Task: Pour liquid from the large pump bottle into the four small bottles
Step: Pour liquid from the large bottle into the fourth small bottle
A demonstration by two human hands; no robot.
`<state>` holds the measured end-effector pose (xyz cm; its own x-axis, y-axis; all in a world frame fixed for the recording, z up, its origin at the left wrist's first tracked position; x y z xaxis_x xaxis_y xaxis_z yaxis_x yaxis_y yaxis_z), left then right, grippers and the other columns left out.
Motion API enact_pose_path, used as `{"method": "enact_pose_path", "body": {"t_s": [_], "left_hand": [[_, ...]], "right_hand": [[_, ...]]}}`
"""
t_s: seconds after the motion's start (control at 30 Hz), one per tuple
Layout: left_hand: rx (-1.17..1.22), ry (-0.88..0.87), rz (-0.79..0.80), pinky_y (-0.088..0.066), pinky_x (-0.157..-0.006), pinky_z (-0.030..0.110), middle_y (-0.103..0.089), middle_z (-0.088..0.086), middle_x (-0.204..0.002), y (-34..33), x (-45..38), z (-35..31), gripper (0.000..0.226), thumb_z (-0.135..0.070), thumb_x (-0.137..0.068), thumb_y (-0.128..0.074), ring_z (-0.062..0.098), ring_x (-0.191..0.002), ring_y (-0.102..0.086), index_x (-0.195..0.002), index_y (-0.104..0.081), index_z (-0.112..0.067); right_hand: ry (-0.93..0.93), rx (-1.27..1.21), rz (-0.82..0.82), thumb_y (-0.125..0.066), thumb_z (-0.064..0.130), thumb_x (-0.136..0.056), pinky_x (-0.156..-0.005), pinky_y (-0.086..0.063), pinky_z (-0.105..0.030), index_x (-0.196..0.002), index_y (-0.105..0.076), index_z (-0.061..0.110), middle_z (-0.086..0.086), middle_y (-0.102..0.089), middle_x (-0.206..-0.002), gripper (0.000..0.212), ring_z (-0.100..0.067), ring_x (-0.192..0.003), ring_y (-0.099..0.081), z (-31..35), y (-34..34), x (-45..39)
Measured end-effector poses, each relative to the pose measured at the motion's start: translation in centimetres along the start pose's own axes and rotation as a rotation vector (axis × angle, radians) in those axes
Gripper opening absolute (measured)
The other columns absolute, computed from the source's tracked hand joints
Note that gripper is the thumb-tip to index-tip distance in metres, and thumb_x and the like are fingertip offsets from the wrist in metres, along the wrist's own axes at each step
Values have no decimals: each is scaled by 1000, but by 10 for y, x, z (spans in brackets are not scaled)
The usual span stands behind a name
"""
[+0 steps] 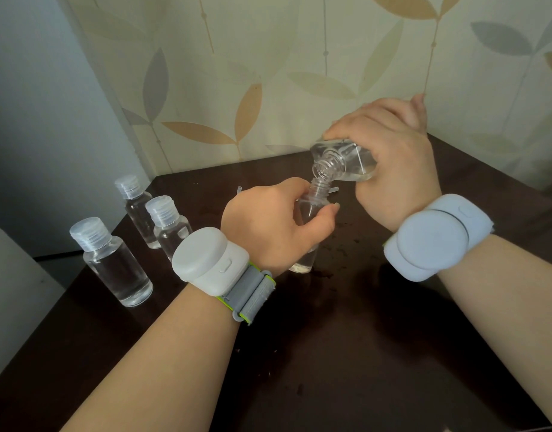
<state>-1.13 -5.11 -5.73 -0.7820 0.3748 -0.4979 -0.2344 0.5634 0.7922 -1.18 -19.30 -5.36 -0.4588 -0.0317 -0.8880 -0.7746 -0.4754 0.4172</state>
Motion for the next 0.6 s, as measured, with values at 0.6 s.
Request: {"method": "enact_pose_path", "body": {"t_s": [0.6], "left_hand": [[8,4,1,-45,-65,28,-61,-7,-60,0,0,0,49,-57,-68,-39,11,-63,-57,-94,-66,-24]], "right_hand": [[-11,3,-1,-64,-20,-55,-99,-20,-68,-84,-69,9,-7,-66,-88,41,-39,-99,-52,1,0,0]]}}
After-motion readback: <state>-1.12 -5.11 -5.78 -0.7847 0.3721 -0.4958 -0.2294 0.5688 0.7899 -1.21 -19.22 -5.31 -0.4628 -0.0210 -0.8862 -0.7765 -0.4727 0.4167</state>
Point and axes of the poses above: each hand's wrist, its own x-axis away from the middle knuckle, its own y-axis out of the back of the hand, z = x × y, the point moved 2 cm from there along -x, towards the middle knuckle
